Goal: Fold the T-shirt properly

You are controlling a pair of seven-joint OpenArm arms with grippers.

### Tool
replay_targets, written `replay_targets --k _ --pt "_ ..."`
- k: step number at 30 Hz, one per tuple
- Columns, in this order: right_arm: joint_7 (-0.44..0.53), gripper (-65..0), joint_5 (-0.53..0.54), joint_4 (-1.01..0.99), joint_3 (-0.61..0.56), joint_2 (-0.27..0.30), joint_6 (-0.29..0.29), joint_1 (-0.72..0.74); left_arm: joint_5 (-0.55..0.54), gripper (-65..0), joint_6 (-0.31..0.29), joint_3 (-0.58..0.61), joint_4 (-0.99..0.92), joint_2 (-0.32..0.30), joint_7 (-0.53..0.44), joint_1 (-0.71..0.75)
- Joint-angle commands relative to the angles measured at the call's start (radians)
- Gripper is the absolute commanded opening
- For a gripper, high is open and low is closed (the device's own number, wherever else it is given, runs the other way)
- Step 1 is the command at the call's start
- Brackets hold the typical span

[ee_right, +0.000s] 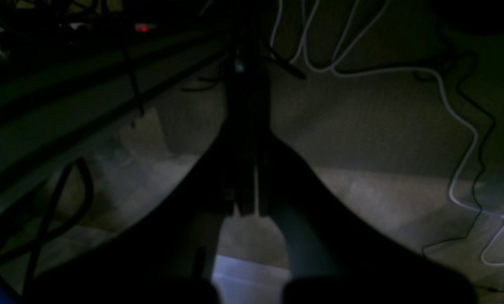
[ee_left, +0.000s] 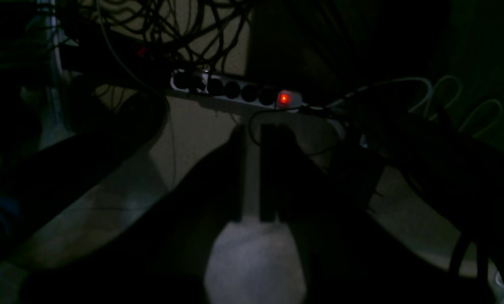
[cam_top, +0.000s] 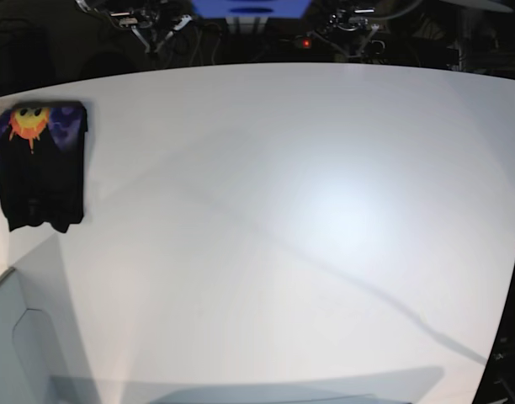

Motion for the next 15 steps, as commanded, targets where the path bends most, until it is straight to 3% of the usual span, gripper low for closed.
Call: replay_targets --k 1,15 --pt "0.006 -65.0 -0.001 0.003 0.000 -0.005 0.010 -0.001 -0.001 -58.5 0.001 0.000 0.001 -0.002 -0.005 0.005" --pt "0.006 -65.0 -0.001 0.000 0.002 -0.053 0.010 0.022 -0.001 -58.5 0.001 0.001 0.001 -0.002 0.003 -0.016"
